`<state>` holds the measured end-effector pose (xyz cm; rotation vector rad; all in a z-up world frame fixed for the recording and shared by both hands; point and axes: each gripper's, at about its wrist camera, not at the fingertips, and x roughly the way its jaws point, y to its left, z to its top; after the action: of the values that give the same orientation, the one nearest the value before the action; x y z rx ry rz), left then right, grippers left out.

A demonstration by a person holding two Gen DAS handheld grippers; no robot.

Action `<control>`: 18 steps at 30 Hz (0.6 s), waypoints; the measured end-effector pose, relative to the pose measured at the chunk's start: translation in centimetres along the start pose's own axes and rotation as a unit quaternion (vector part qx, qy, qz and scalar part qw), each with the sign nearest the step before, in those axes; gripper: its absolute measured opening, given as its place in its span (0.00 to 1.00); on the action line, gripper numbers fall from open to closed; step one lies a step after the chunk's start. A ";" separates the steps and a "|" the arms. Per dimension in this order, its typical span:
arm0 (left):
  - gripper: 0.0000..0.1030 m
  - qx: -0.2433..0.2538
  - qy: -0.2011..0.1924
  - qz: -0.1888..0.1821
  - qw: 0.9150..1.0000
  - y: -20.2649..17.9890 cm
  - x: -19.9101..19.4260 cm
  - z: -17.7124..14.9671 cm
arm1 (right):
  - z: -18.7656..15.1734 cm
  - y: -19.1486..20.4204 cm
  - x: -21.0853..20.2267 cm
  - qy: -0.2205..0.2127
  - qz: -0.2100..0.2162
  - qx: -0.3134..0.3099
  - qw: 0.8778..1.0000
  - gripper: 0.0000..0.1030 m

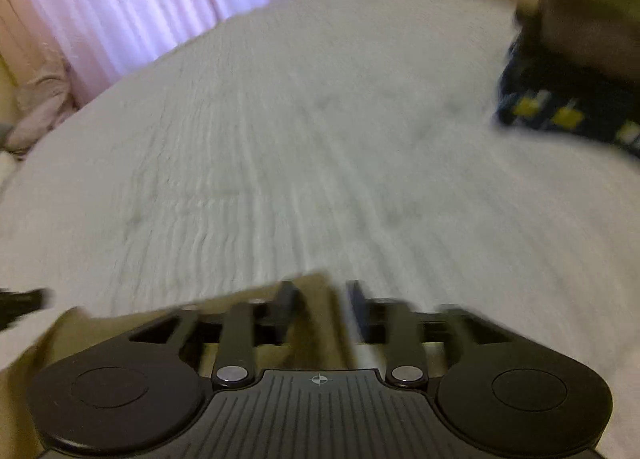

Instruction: Fold clothes

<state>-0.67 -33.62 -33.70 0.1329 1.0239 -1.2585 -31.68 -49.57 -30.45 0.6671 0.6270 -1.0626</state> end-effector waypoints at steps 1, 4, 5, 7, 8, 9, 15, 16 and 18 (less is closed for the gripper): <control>0.09 -0.002 -0.010 0.009 1.000 0.5 -1.4 -0.2 | -0.2 0.3 -1.1 -0.019 -0.022 -0.010 1.000 0.55; 0.08 0.031 -0.004 0.020 0.999 1.0 -5.1 -2.0 | -1.2 1.4 -4.0 -0.041 -0.003 -0.035 0.999 0.55; 0.07 0.044 0.003 0.018 0.999 0.9 -6.2 -2.9 | -1.9 2.1 -4.6 -0.031 0.014 -0.046 0.998 0.55; 0.07 0.058 0.030 0.021 0.998 0.8 -6.6 -5.1 | -3.8 3.8 -5.0 -0.002 0.028 -0.085 0.996 0.55; 0.08 0.065 0.044 0.023 0.997 0.7 -6.8 -6.1 | -4.8 4.6 -5.2 0.012 0.035 -0.105 0.994 0.55; 0.08 0.072 0.057 0.024 0.995 0.7 -7.0 -7.2 | -5.8 5.2 -5.1 0.030 0.033 -0.122 0.992 0.55; 0.05 0.063 0.081 0.054 0.993 2.2 -8.9 -10.5 | -9.4 2.8 -5.9 0.082 -0.037 -0.108 0.990 0.36; 0.05 0.057 0.076 0.055 0.994 2.5 -9.5 -10.6 | -9.3 3.0 -6.7 0.073 -0.042 -0.108 0.991 0.36; 0.05 0.064 0.071 0.049 0.994 2.7 -10.4 -10.8 | -9.0 4.2 -8.0 0.048 -0.044 -0.116 0.991 0.36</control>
<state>-3.96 -18.78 -33.87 0.3726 1.0448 -1.2388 -31.95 -36.85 -29.52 0.4926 0.8551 -1.0247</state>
